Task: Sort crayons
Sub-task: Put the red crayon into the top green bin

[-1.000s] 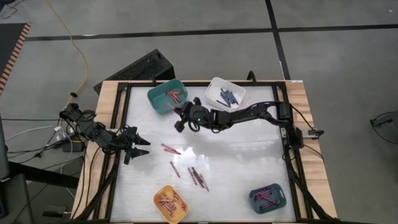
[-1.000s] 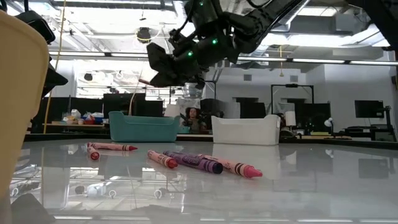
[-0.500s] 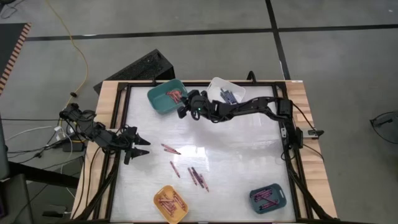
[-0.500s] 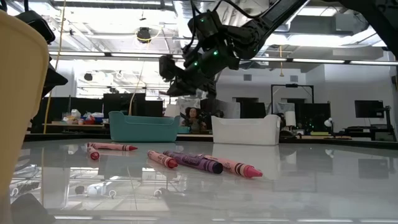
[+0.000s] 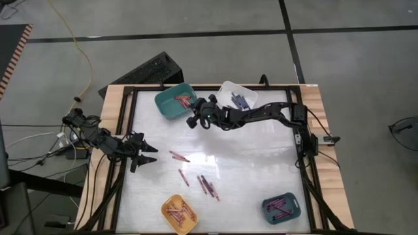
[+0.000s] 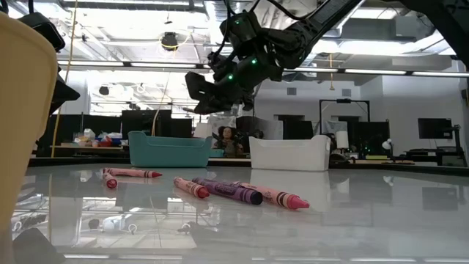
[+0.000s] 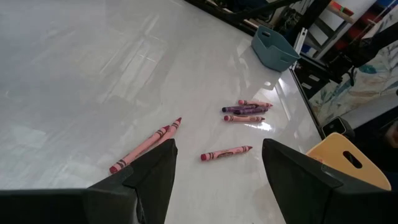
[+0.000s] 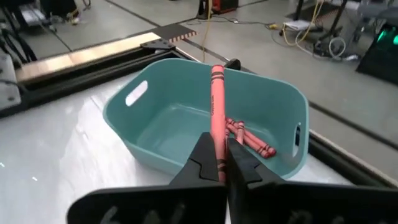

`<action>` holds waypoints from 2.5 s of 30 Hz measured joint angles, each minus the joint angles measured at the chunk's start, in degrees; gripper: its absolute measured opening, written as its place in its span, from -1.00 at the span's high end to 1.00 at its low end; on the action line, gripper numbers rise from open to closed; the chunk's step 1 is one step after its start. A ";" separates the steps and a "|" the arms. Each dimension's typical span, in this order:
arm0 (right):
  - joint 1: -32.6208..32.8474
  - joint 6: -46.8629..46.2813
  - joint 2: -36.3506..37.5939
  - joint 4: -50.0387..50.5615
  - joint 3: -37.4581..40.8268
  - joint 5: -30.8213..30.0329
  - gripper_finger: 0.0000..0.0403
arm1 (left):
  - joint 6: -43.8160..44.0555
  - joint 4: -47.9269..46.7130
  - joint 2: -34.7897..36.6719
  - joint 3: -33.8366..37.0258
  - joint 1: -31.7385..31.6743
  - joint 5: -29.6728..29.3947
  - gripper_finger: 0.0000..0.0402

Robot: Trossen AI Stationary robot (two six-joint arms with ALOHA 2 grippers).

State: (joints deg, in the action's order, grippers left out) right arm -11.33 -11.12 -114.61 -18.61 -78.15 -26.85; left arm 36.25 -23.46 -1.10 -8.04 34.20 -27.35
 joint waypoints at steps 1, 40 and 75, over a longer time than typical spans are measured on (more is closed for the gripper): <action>0.00 1.26 0.00 0.02 0.00 0.00 0.98 | 0.00 0.00 0.00 0.01 0.00 -0.01 -0.14; -1.90 9.50 -17.87 30.92 -35.50 1.09 0.98 | 0.00 0.03 -0.02 -0.02 0.00 -0.03 -0.14; -2.89 6.99 -17.27 41.34 -37.16 7.96 0.70 | 0.00 0.04 -0.02 0.00 0.00 -0.24 -0.14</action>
State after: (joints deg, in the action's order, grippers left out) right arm -14.23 -4.13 -131.87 22.73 -115.31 -18.89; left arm 36.25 -23.42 -1.13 -8.04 34.20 -27.59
